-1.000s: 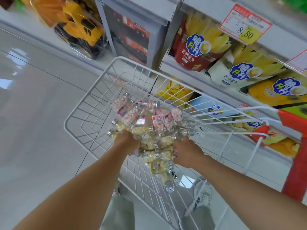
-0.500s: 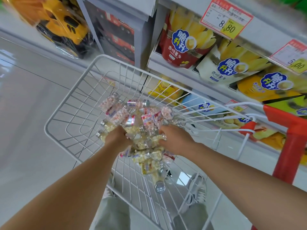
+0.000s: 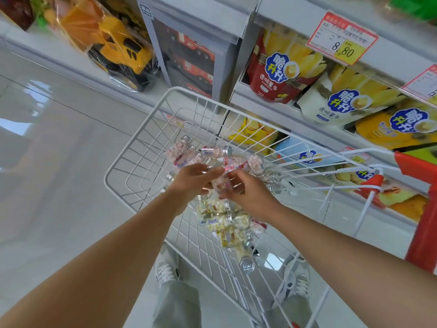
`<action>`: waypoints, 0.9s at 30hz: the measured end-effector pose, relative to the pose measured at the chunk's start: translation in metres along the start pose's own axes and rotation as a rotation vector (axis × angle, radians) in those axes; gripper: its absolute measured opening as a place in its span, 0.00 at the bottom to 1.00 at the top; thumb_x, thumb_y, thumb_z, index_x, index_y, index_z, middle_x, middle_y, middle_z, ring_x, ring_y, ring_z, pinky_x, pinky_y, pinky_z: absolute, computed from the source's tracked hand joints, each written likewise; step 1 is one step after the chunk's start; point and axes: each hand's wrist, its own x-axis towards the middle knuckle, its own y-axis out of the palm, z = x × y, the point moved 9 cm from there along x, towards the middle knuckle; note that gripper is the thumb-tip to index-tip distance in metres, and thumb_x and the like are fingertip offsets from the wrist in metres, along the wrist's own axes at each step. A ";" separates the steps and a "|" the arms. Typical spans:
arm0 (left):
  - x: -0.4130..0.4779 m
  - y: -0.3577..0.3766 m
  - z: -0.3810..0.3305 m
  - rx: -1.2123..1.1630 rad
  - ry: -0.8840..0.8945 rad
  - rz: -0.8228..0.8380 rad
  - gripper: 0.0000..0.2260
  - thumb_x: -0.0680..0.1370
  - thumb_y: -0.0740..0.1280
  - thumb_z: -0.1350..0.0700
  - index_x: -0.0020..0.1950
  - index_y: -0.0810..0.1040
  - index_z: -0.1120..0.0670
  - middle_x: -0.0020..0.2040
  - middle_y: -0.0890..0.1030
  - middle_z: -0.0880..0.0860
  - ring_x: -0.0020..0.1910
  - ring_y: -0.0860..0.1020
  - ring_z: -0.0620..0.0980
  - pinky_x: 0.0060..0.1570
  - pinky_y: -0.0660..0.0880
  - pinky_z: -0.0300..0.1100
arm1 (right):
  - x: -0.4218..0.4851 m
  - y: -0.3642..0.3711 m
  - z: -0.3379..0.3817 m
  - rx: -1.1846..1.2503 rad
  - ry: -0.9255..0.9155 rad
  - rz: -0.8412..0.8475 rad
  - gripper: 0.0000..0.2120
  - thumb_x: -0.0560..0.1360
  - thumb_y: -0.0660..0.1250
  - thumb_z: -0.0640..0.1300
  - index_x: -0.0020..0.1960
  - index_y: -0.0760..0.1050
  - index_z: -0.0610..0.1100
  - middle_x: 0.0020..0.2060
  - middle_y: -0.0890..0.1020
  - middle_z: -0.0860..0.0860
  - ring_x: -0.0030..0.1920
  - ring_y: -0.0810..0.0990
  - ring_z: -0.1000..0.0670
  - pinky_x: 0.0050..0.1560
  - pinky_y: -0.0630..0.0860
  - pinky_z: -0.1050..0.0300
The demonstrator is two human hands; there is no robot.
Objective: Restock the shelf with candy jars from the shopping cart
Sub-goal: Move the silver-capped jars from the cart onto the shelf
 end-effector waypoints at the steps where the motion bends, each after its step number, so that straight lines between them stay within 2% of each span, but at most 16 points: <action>1: -0.003 -0.001 0.000 -0.006 0.003 0.018 0.23 0.71 0.74 0.47 0.58 0.79 0.61 0.45 0.82 0.53 0.44 0.79 0.50 0.52 0.77 0.49 | -0.002 0.001 0.001 0.040 0.004 0.016 0.15 0.74 0.72 0.48 0.58 0.75 0.46 0.49 0.83 0.53 0.46 0.83 0.52 0.53 0.79 0.48; 4: -0.014 -0.007 -0.003 -0.060 0.051 -0.006 0.14 0.72 0.74 0.52 0.51 0.80 0.60 0.40 0.80 0.50 0.42 0.77 0.49 0.54 0.76 0.52 | -0.007 0.007 0.010 0.097 -0.010 0.120 0.15 0.75 0.70 0.51 0.59 0.75 0.49 0.50 0.82 0.55 0.49 0.83 0.53 0.54 0.79 0.50; 5: -0.018 -0.011 -0.008 -0.074 0.095 -0.037 0.11 0.72 0.75 0.53 0.46 0.79 0.59 0.37 0.79 0.51 0.39 0.76 0.49 0.50 0.76 0.51 | -0.008 0.008 0.013 0.095 -0.010 0.138 0.14 0.75 0.69 0.52 0.60 0.75 0.50 0.50 0.82 0.56 0.50 0.82 0.54 0.54 0.79 0.52; 7: -0.030 -0.025 -0.022 0.000 0.200 -0.150 0.10 0.72 0.75 0.53 0.42 0.76 0.55 0.33 0.76 0.49 0.33 0.73 0.45 0.39 0.71 0.39 | -0.006 0.004 0.018 0.038 -0.015 0.113 0.15 0.78 0.66 0.52 0.63 0.74 0.49 0.54 0.81 0.55 0.53 0.81 0.54 0.56 0.77 0.54; 8: -0.038 -0.034 -0.029 0.090 0.245 -0.231 0.10 0.72 0.74 0.51 0.43 0.75 0.54 0.33 0.76 0.47 0.32 0.72 0.44 0.35 0.69 0.35 | -0.002 -0.003 0.020 -0.080 -0.036 0.058 0.17 0.79 0.65 0.52 0.65 0.73 0.48 0.57 0.80 0.53 0.56 0.79 0.53 0.57 0.75 0.54; 10: -0.057 -0.054 -0.041 0.246 0.321 -0.405 0.11 0.73 0.72 0.47 0.46 0.76 0.53 0.36 0.78 0.46 0.35 0.76 0.44 0.37 0.72 0.38 | 0.008 -0.015 0.025 -0.457 -0.103 -0.036 0.20 0.79 0.63 0.48 0.70 0.69 0.48 0.66 0.74 0.50 0.65 0.72 0.48 0.63 0.69 0.53; 12: -0.078 -0.071 -0.051 0.311 0.413 -0.537 0.12 0.74 0.71 0.46 0.50 0.77 0.52 0.41 0.80 0.47 0.41 0.78 0.47 0.42 0.73 0.42 | 0.020 -0.013 0.022 -0.795 -0.117 0.006 0.27 0.79 0.64 0.44 0.76 0.60 0.49 0.74 0.64 0.50 0.73 0.60 0.46 0.70 0.61 0.51; 15: -0.106 -0.086 -0.059 0.429 0.552 -0.683 0.14 0.75 0.69 0.44 0.52 0.78 0.52 0.43 0.79 0.44 0.44 0.75 0.44 0.49 0.68 0.40 | 0.034 -0.006 0.003 -1.119 -0.002 0.147 0.36 0.78 0.64 0.44 0.79 0.48 0.50 0.78 0.52 0.53 0.77 0.47 0.47 0.74 0.50 0.48; 17: -0.122 -0.092 -0.060 0.507 0.626 -0.766 0.16 0.74 0.65 0.40 0.50 0.79 0.51 0.41 0.78 0.41 0.46 0.73 0.42 0.62 0.62 0.43 | 0.039 -0.002 -0.001 -1.247 -0.012 0.154 0.38 0.77 0.65 0.42 0.79 0.46 0.50 0.78 0.53 0.52 0.77 0.50 0.45 0.73 0.51 0.49; 19: -0.131 -0.098 -0.050 0.547 0.614 -0.815 0.16 0.74 0.62 0.39 0.49 0.78 0.50 0.40 0.77 0.40 0.48 0.72 0.41 0.71 0.53 0.48 | 0.040 0.000 0.004 -1.363 -0.077 0.107 0.39 0.74 0.65 0.38 0.78 0.48 0.49 0.75 0.59 0.49 0.74 0.56 0.44 0.70 0.57 0.50; 23: -0.135 -0.102 -0.024 0.489 0.535 -0.822 0.13 0.77 0.63 0.41 0.50 0.76 0.49 0.41 0.77 0.40 0.48 0.75 0.42 0.73 0.41 0.49 | 0.039 0.001 0.010 -1.528 -0.134 0.070 0.33 0.73 0.66 0.35 0.75 0.59 0.46 0.69 0.63 0.45 0.70 0.60 0.44 0.65 0.61 0.53; 25: -0.134 -0.100 -0.016 0.459 0.521 -0.799 0.11 0.78 0.63 0.42 0.51 0.75 0.49 0.43 0.77 0.40 0.49 0.75 0.41 0.73 0.40 0.49 | 0.038 -0.001 0.012 -1.533 -0.173 0.038 0.30 0.71 0.69 0.35 0.70 0.65 0.46 0.67 0.65 0.46 0.68 0.62 0.45 0.64 0.63 0.53; 27: -0.130 -0.098 -0.012 0.456 0.525 -0.782 0.12 0.78 0.62 0.41 0.52 0.75 0.49 0.45 0.78 0.41 0.52 0.73 0.40 0.73 0.40 0.48 | 0.036 -0.001 0.013 -1.536 -0.200 0.028 0.30 0.68 0.71 0.34 0.68 0.66 0.45 0.67 0.65 0.46 0.67 0.63 0.45 0.63 0.65 0.54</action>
